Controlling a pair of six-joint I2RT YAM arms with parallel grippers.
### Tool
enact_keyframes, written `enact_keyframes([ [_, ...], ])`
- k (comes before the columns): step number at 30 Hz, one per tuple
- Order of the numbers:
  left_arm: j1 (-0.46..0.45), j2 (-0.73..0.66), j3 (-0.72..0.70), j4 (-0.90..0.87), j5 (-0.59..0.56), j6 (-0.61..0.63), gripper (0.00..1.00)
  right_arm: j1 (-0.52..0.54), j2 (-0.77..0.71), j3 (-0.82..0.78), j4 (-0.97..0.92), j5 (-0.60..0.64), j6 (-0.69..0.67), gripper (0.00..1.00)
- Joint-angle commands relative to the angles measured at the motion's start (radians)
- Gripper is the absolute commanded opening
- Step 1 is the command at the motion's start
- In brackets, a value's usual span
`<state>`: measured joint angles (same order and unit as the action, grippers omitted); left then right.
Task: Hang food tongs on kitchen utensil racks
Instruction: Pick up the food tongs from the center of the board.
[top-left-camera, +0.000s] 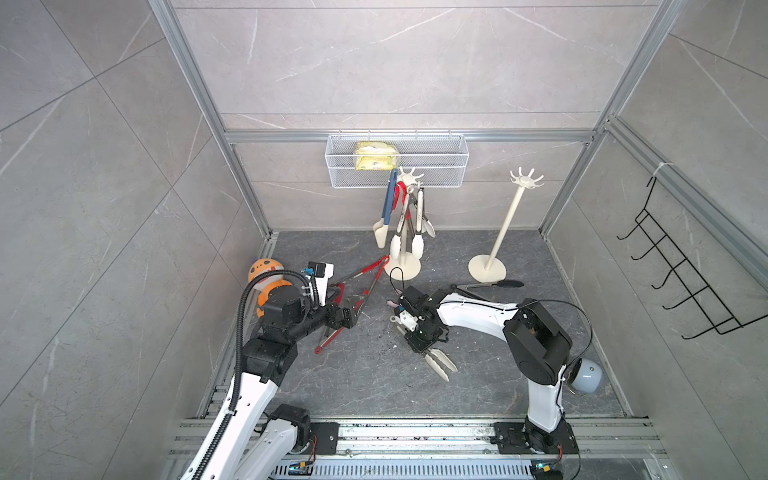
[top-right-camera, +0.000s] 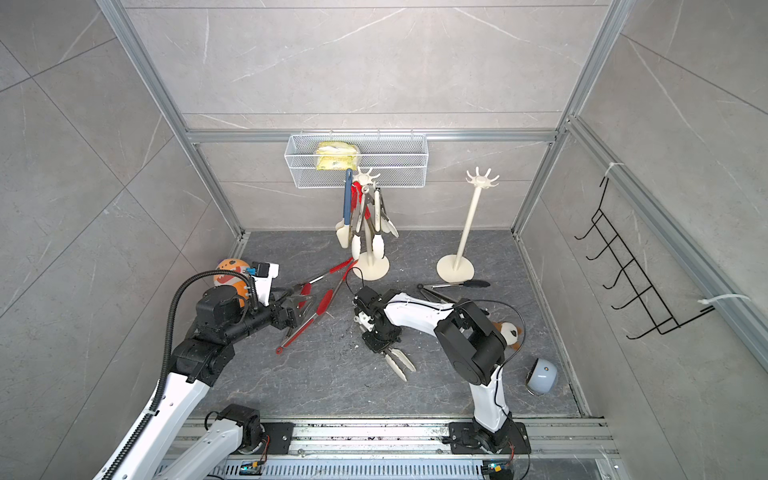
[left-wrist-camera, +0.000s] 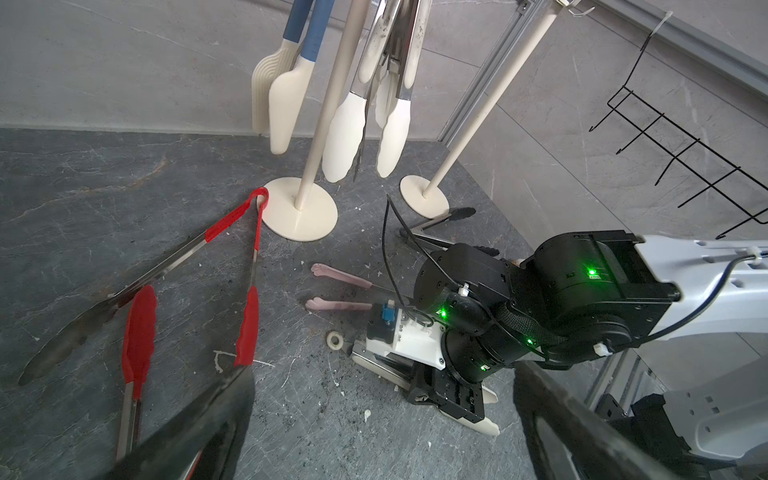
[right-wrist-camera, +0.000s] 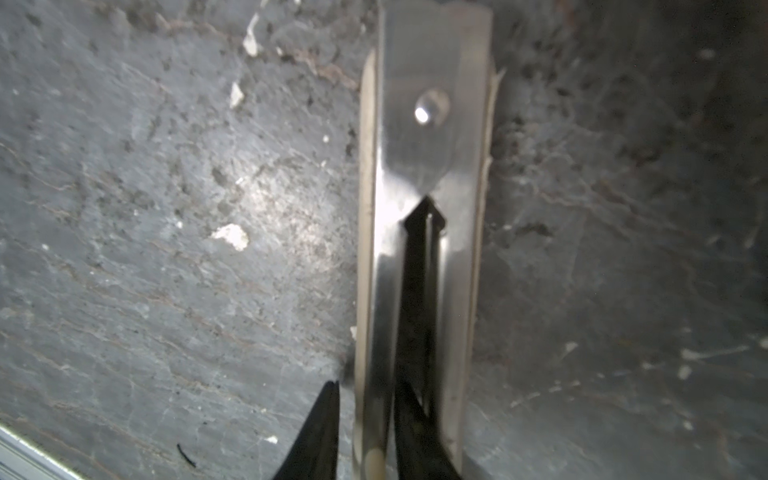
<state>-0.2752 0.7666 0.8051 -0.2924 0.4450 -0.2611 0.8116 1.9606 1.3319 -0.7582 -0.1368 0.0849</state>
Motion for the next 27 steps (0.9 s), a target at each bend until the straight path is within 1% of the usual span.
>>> enact_keyframes([
  [1, -0.002, -0.010, -0.001, 0.010, -0.006, 0.013, 1.00, 0.007, 0.023, 0.001, 0.005, 0.020, -0.012, 0.22],
  [4, -0.002, -0.010, 0.001, 0.007, -0.005, 0.016, 1.00, 0.007, 0.017, 0.000, 0.010, 0.019, -0.019, 0.15],
  [8, -0.002, -0.010, 0.002, 0.007, -0.008, 0.021, 1.00, 0.010, 0.000, -0.009, 0.016, -0.005, -0.044, 0.10],
  [12, -0.002, -0.010, 0.000, 0.013, -0.010, 0.024, 1.00, 0.010, -0.019, -0.019, 0.014, -0.018, -0.062, 0.07],
  [19, -0.002, -0.008, 0.007, 0.028, -0.011, 0.028, 1.00, 0.010, -0.104, -0.012, 0.004, -0.044, -0.095, 0.04],
  [27, -0.002, -0.003, 0.028, 0.038, -0.012, 0.030, 1.00, -0.015, -0.199, 0.050, -0.029, -0.086, -0.127, 0.01],
])
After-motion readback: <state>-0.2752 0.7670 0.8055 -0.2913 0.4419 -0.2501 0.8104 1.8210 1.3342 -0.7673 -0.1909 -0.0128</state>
